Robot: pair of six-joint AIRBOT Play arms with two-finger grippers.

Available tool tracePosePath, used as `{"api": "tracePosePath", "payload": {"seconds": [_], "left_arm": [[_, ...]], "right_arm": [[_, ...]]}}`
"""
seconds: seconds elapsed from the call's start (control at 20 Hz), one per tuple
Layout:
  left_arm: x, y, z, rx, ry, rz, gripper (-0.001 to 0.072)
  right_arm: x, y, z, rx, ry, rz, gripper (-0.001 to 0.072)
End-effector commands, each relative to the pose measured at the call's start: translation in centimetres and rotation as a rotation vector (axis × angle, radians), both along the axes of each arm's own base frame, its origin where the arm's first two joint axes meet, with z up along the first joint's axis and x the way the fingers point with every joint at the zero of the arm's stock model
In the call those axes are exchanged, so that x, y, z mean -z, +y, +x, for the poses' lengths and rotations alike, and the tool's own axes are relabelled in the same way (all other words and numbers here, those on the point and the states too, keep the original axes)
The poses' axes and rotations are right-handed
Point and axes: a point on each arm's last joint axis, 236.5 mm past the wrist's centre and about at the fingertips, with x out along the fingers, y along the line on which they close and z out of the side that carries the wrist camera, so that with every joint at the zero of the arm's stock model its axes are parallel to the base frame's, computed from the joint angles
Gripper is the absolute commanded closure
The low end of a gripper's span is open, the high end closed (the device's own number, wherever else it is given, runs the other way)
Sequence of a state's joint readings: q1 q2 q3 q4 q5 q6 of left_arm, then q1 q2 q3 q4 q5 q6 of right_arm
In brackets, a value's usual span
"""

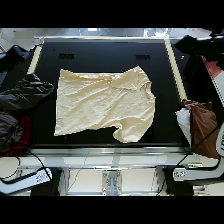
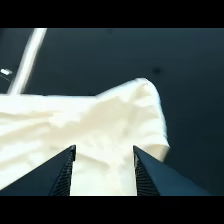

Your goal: Fold the shirts.

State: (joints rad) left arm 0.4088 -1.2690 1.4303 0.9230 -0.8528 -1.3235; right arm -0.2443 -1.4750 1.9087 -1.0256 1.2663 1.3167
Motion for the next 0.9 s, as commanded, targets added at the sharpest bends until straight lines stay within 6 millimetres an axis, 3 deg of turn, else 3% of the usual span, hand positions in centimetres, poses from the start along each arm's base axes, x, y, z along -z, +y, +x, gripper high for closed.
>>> {"api": "tracePosePath", "payload": {"seconds": [0.0,0.15,0.35,0.5,0.85], "left_arm": [[3.9,2.2,-8.8,-0.135,0.103,-0.066,0.0058],[13.9,0.4,-16.6,-0.372,0.274,-0.389,0.0058],[22.8,-3.0,-22.5,-0.457,0.404,-0.496,0.0128],[26.3,-5.1,-24.8,-0.472,0.512,-0.573,0.0112],[30.7,-7.1,-27.0,-0.432,0.720,-0.632,0.0114]], "right_arm": [[-0.7,-5.9,-9.4,0.103,0.150,-0.129,0.0304],[1.1,-6.9,-12.0,0.185,0.145,-0.025,0.0304],[5.4,-5.6,-11.4,0.206,0.170,0.120,0.0304],[6.9,-5.0,-10.0,0.219,0.131,0.207,0.0304],[7.7,-5.2,-9.9,0.184,0.115,0.160,0.0304]]}}
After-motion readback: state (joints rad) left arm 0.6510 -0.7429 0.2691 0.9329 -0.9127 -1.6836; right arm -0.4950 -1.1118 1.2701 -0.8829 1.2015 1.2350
